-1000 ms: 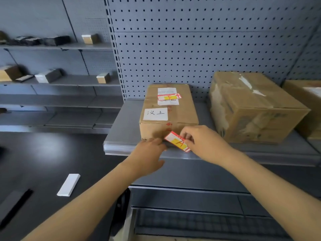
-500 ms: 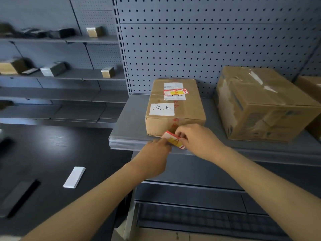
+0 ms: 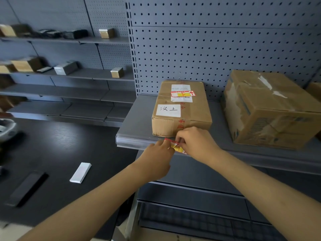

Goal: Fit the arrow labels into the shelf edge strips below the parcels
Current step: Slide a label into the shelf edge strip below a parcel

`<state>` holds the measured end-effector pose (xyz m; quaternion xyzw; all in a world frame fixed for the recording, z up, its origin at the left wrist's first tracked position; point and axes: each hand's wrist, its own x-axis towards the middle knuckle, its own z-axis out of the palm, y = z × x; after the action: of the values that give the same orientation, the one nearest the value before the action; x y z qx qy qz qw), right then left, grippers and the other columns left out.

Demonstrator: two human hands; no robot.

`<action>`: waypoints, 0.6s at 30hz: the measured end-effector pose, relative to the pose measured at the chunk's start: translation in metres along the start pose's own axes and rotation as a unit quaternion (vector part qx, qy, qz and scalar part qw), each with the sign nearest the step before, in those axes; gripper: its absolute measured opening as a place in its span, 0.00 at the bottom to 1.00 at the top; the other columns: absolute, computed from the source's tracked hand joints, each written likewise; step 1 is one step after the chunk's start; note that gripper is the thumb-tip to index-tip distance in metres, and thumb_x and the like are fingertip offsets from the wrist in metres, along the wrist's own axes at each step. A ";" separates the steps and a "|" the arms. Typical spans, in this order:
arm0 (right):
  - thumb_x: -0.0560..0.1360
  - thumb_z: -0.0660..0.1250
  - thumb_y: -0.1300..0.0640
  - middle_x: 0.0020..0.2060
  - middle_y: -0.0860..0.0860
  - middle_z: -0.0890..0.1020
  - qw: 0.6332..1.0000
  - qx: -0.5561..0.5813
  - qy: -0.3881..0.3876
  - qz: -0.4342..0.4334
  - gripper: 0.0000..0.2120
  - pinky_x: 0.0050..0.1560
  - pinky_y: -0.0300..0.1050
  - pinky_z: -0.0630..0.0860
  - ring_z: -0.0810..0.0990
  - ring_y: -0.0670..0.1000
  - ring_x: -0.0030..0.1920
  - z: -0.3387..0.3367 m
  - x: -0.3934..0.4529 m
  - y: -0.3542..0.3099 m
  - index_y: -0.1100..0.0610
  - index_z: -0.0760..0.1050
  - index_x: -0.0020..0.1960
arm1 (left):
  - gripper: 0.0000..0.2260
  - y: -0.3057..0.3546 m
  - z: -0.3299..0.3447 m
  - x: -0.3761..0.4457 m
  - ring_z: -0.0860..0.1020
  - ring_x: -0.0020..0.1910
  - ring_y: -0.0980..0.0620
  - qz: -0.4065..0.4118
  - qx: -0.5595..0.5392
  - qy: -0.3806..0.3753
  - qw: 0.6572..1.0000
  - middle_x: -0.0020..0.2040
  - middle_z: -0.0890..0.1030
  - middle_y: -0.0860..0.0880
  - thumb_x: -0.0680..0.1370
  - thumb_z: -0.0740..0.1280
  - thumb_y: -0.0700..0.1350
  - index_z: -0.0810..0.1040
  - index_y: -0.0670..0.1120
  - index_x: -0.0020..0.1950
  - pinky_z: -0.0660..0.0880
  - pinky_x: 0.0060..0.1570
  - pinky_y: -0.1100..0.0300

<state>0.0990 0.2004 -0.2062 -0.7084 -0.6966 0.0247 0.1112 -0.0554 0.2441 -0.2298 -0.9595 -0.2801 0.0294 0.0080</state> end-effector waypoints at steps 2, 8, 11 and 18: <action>0.76 0.64 0.60 0.46 0.50 0.83 1.000 -0.001 0.005 0.007 0.07 0.43 0.51 0.80 0.81 0.53 0.44 -0.001 0.000 -0.001 0.52 0.80 0.49 | 0.20 -0.002 -0.001 -0.003 0.70 0.66 0.46 -0.002 0.005 -0.001 1.000 0.69 0.69 0.46 0.79 0.64 0.47 0.69 0.46 0.70 0.71 0.64 0.51; 0.76 0.64 0.58 0.48 0.48 0.82 0.999 -0.023 0.021 0.017 0.06 0.43 0.50 0.80 0.81 0.51 0.45 -0.013 -0.009 0.003 0.51 0.80 0.48 | 0.17 -0.010 -0.013 -0.004 0.74 0.62 0.47 -0.008 0.004 0.002 1.000 0.65 0.74 0.48 0.79 0.63 0.46 0.71 0.48 0.68 0.73 0.61 0.53; 0.77 0.63 0.58 0.49 0.48 0.82 0.999 -0.031 0.017 0.032 0.07 0.43 0.46 0.78 0.81 0.50 0.45 -0.023 -0.020 0.008 0.50 0.79 0.50 | 0.17 -0.009 -0.027 -0.001 0.75 0.61 0.48 0.009 0.003 0.012 1.000 0.65 0.75 0.49 0.79 0.63 0.48 0.72 0.49 0.68 0.74 0.60 0.54; 0.75 0.67 0.57 0.52 0.49 0.82 0.993 -0.014 -0.006 0.121 0.08 0.51 0.48 0.78 0.80 0.51 0.53 -0.054 -0.044 0.020 0.51 0.80 0.53 | 0.14 -0.006 -0.079 0.026 0.79 0.54 0.51 0.049 -0.011 0.054 0.997 0.61 0.79 0.51 0.78 0.64 0.51 0.75 0.51 0.64 0.72 0.45 0.65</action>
<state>0.1281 0.1496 -0.1624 -0.7886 -0.6069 0.0325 0.0937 -0.0323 0.2628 -0.1520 -0.9722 -0.2325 -0.0253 0.0112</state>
